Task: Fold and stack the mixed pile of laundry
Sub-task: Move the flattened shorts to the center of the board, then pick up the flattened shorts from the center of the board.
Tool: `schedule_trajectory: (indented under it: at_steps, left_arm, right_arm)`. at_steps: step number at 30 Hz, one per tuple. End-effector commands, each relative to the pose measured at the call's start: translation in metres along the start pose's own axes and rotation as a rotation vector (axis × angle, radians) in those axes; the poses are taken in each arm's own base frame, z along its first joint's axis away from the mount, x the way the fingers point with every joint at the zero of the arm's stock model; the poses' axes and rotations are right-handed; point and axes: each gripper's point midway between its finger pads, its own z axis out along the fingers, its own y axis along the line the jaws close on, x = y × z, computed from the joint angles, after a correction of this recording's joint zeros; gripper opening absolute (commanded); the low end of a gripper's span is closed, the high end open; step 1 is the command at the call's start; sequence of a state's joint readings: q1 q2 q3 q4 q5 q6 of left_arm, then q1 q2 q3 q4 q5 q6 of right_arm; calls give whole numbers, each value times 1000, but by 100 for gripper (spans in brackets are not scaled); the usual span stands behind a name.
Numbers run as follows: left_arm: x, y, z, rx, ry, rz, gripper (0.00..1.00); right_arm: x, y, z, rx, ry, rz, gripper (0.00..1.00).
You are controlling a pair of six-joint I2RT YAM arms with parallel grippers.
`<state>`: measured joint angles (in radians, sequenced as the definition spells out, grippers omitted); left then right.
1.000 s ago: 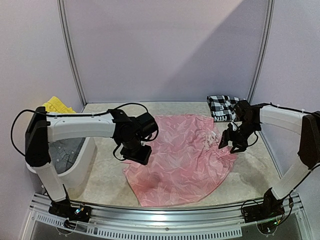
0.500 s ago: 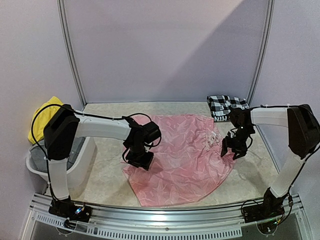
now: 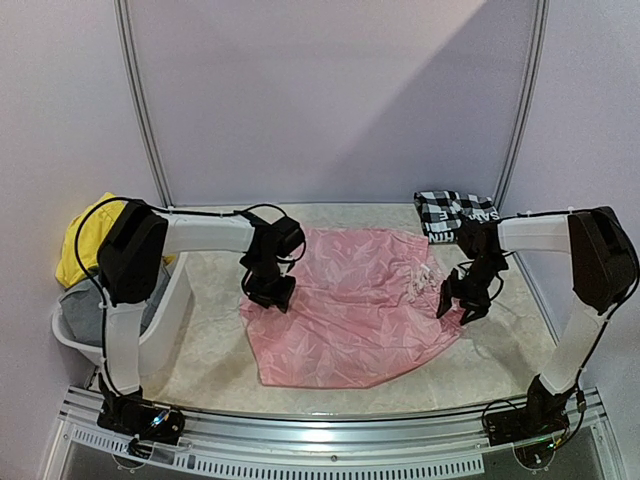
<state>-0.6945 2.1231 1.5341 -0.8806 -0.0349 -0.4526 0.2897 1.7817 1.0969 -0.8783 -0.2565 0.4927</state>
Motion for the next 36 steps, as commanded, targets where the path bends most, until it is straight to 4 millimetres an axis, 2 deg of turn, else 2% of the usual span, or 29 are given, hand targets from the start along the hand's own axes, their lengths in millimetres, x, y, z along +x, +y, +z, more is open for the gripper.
schedule_trajectory:
  at_steps: [1,3,7,11,13,15,19,21,24,30,33,36]
  left_arm:
    - [-10,32,16,-56,54,12,46]
    - [-19,37,6,-66,36,18,47]
    - [-30,42,-27,-85,-38,31,53]
    - [-25,50,-63,-106,-103,19,67]
    - [-18,54,-82,-113,-138,16,76]
    - [-7,56,-99,-125,-166,24,80]
    - [25,51,-121,-144,-183,65,83]
    - [43,42,-127,-153,-187,101,84]
    - [75,19,-128,-139,-182,179,83]
    - [130,-22,-108,-73,-125,275,76]
    - [145,-45,-98,-59,-129,355,75]
    - [151,-62,-90,-73,-149,447,75]
  right_arm:
    - [-5,17,7,-65,38,16,66]
    - [-10,23,2,-75,35,20,66]
    - [-19,36,-17,-108,7,17,66]
    - [-22,46,-35,-139,-25,10,66]
    - [-21,48,-44,-153,-46,10,66]
    - [-18,49,-52,-163,-66,12,66]
    - [-10,47,-69,-184,-126,17,67]
    - [-6,41,-71,-176,-146,31,67]
    - [3,33,-69,-173,-167,49,68]
    - [21,15,-62,-171,-205,118,68]
    - [28,9,-57,-184,-215,143,69]
    - [36,8,-44,-218,-196,161,70]
